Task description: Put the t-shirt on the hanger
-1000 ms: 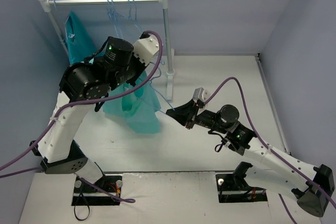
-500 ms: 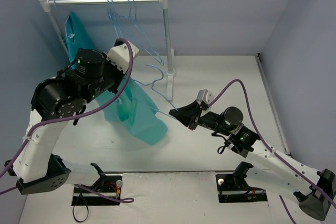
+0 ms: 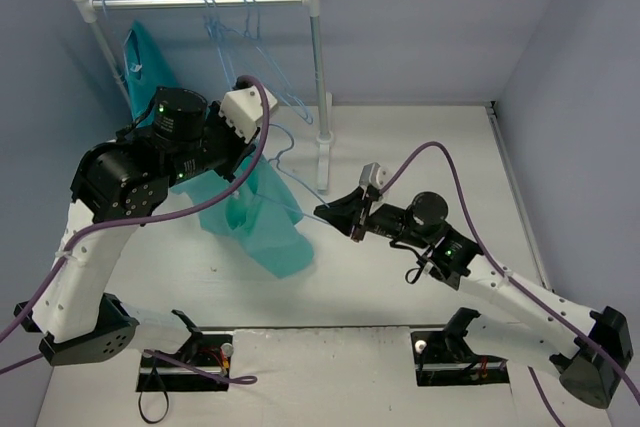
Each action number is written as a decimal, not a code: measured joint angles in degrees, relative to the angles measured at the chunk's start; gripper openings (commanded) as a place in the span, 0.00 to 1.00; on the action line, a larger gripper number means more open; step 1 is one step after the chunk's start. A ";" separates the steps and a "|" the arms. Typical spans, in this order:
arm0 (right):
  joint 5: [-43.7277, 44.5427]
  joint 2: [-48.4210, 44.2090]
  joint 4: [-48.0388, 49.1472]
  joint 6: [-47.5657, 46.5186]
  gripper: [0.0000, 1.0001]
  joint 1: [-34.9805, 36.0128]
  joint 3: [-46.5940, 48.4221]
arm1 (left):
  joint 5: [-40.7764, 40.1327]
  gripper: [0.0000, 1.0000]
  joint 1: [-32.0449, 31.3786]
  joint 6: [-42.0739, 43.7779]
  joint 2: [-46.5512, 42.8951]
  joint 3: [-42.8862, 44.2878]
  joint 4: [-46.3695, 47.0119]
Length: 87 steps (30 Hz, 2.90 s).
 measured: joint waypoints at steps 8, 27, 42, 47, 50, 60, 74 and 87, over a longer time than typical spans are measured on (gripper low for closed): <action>-4.43 5.02 0.03 -0.17 0.00 -3.82 3.21 | 6.86 0.00 0.18 1.76 2.36 0.27 0.86; -9.67 6.91 3.99 2.25 0.00 -9.13 5.08 | 4.36 0.05 0.23 2.02 2.54 2.28 2.43; -11.22 11.27 6.39 3.09 0.00 -10.83 7.25 | 3.79 0.42 0.15 1.38 7.35 6.85 2.60; -11.71 12.40 7.53 3.28 0.00 -11.28 8.27 | -0.70 0.53 -0.08 1.82 7.23 7.86 2.64; -11.94 13.20 8.27 3.48 0.00 -11.59 8.58 | -4.26 0.53 -0.10 2.54 6.73 7.87 2.63; -13.23 14.75 9.14 4.63 0.00 -11.77 8.80 | -9.68 0.53 -0.09 6.21 1.55 6.62 2.64; -16.64 15.36 9.33 5.63 0.00 -11.77 8.80 | -1.20 0.47 6.73 14.80 0.98 0.69 1.31; -20.70 15.38 9.11 5.63 0.00 -11.77 8.80 | 19.31 0.33 17.88 17.51 3.09 -4.63 0.56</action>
